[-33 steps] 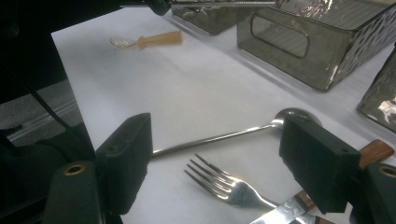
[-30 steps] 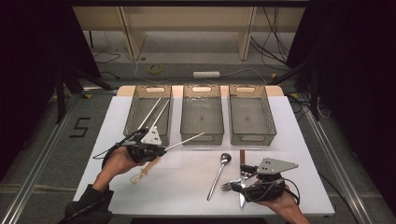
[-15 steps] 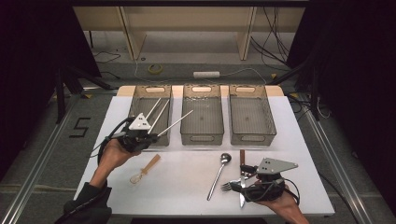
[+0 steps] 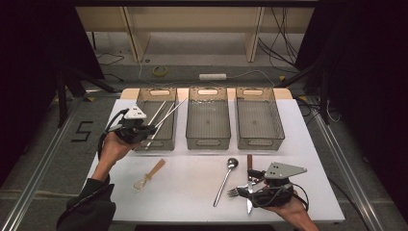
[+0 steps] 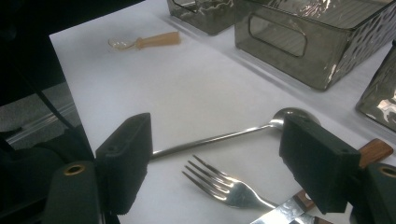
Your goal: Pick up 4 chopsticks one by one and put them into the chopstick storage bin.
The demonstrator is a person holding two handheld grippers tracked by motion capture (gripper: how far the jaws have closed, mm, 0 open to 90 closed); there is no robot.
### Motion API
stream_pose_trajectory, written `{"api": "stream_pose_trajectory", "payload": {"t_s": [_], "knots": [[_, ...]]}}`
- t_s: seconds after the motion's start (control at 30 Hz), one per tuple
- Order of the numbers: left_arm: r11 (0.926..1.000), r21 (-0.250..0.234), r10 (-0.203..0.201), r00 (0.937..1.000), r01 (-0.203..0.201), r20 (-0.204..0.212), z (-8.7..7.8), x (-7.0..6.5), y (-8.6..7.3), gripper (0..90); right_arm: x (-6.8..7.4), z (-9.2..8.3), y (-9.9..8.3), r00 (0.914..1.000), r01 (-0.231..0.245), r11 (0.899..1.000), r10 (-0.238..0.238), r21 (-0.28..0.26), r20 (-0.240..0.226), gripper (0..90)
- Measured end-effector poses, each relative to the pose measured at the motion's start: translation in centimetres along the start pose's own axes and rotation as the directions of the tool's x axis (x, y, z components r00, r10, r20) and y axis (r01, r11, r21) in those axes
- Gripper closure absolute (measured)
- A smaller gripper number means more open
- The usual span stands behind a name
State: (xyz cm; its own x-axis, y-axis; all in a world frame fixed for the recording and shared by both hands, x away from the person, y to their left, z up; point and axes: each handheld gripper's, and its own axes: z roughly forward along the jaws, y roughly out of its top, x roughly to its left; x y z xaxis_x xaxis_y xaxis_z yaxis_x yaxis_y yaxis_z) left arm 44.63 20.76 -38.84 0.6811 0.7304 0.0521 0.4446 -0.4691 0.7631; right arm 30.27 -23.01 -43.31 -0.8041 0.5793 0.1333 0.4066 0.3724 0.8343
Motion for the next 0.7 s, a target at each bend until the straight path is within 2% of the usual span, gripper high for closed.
{"api": "stream_pose_trajectory", "payload": {"t_s": [0.13,0.27,0.5,0.7], "knots": [[0.9999,-0.008,-0.013,0.9997,0.013,-0.02,0.2,0.7,0.1,84.3,-0.1,0.0,0.0,1.0,0.001,1.0,-0.001,-0.006,-0.002,26.5],[0.9987,-0.027,-0.045,0.9985,0.044,-0.031,0.3,1.5,0.3,84.3,-0.1,-0.1,0.0,1.0,-0.004,1.0,0.004,-0.011,-0.002,26.5],[0.9967,-0.041,-0.072,0.9964,0.071,-0.044,1.0,2.1,0.8,84.2,-0.1,0.0,0.0,1.0,-0.006,1.0,0.006,-0.008,-0.003,26.5],[0.9953,-0.032,-0.093,0.9941,0.092,-0.055,1.7,2.7,1.3,84.3,-0.1,0.0,0.0,1.0,-0.003,1.0,0.003,-0.007,-0.003,26.5]]}}
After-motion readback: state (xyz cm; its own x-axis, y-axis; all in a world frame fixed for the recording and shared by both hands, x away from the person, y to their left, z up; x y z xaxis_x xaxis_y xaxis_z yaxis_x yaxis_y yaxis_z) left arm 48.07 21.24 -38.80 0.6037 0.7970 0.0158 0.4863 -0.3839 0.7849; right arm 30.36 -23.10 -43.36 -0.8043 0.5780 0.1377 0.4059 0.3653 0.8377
